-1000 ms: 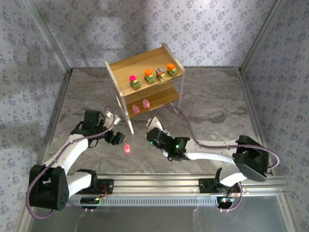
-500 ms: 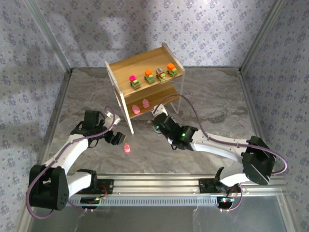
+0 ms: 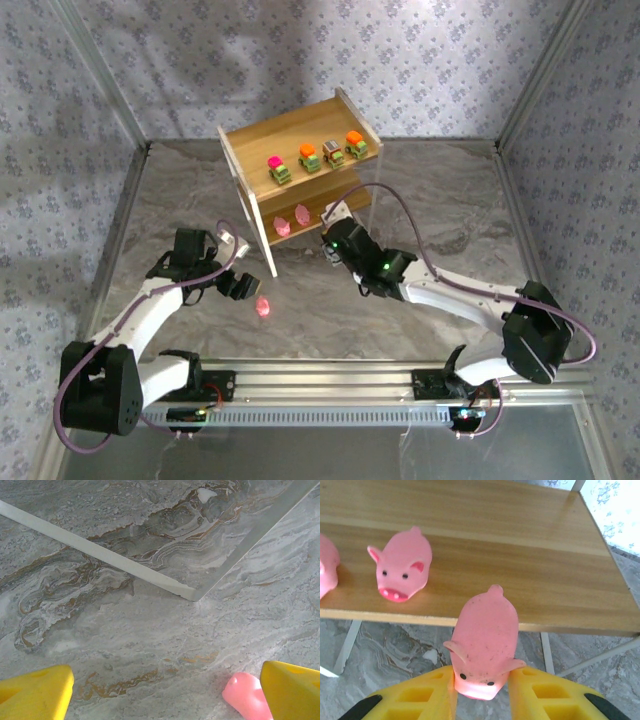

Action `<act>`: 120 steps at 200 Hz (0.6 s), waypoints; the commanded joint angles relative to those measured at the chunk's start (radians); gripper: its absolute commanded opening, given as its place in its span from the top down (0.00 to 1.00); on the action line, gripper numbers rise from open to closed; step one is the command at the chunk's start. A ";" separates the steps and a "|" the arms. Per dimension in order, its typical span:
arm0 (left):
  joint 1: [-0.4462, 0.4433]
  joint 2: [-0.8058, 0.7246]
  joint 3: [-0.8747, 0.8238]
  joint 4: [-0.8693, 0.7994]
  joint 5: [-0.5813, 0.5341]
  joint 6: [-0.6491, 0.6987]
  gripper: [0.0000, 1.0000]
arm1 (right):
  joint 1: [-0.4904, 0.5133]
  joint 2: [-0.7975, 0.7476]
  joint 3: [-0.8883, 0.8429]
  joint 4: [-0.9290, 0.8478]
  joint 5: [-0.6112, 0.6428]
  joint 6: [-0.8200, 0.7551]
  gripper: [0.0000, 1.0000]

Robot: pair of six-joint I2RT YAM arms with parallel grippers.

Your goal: Place and organize the plastic toys onto the shelf

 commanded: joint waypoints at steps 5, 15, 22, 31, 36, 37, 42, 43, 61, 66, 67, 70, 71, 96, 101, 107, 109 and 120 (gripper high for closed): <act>0.007 -0.008 -0.004 -0.007 0.022 0.003 0.04 | -0.018 0.023 0.059 0.031 -0.030 -0.031 0.67; 0.007 -0.008 -0.003 -0.007 0.021 0.003 0.04 | -0.025 0.036 0.073 0.033 -0.039 -0.036 0.67; 0.007 -0.008 -0.003 -0.007 0.021 0.003 0.04 | -0.030 0.046 0.082 0.035 -0.043 -0.037 0.67; 0.007 -0.007 -0.003 -0.007 0.021 0.003 0.04 | -0.037 0.057 0.091 0.038 -0.050 -0.042 0.67; 0.007 -0.007 -0.004 -0.009 0.020 0.003 0.04 | -0.040 0.064 0.096 0.039 -0.053 -0.044 0.67; 0.006 -0.007 -0.003 -0.009 0.020 0.003 0.04 | -0.041 0.065 0.098 0.040 -0.053 -0.044 0.67; 0.007 -0.009 -0.004 -0.008 0.019 0.004 0.04 | -0.043 0.070 0.103 0.041 -0.055 -0.045 0.67; 0.007 -0.009 -0.004 -0.009 0.019 0.003 0.04 | -0.044 0.071 0.103 0.042 -0.056 -0.046 0.66; 0.007 -0.012 -0.004 -0.009 0.016 0.004 0.04 | -0.055 0.082 0.119 0.045 -0.068 -0.050 0.67; 0.008 -0.012 -0.004 -0.009 0.016 0.004 0.04 | -0.058 0.086 0.125 0.045 -0.070 -0.051 0.66; 0.007 -0.012 -0.004 -0.009 0.016 0.004 0.04 | -0.058 0.087 0.125 0.044 -0.070 -0.052 0.66; 0.008 -0.012 -0.004 -0.008 0.016 0.004 0.04 | -0.060 0.089 0.130 0.044 -0.071 -0.052 0.66; 0.008 -0.012 -0.004 -0.008 0.016 0.004 0.04 | -0.060 0.090 0.130 0.043 -0.072 -0.052 0.66; 0.008 -0.012 -0.004 -0.009 0.016 0.004 0.04 | -0.073 0.110 0.156 0.033 -0.086 -0.056 0.66; 0.009 -0.013 -0.004 -0.008 0.016 0.004 0.04 | -0.076 0.115 0.162 0.029 -0.091 -0.056 0.67; 0.008 -0.015 -0.004 -0.008 0.017 0.004 0.04 | -0.077 0.122 0.169 0.026 -0.091 -0.056 0.66; 0.010 -0.014 -0.004 -0.007 0.016 0.004 0.04 | -0.078 0.123 0.170 0.025 -0.092 -0.056 0.66; 0.009 -0.014 -0.004 -0.006 0.016 0.004 0.04 | -0.081 0.137 0.183 0.018 -0.097 -0.056 0.66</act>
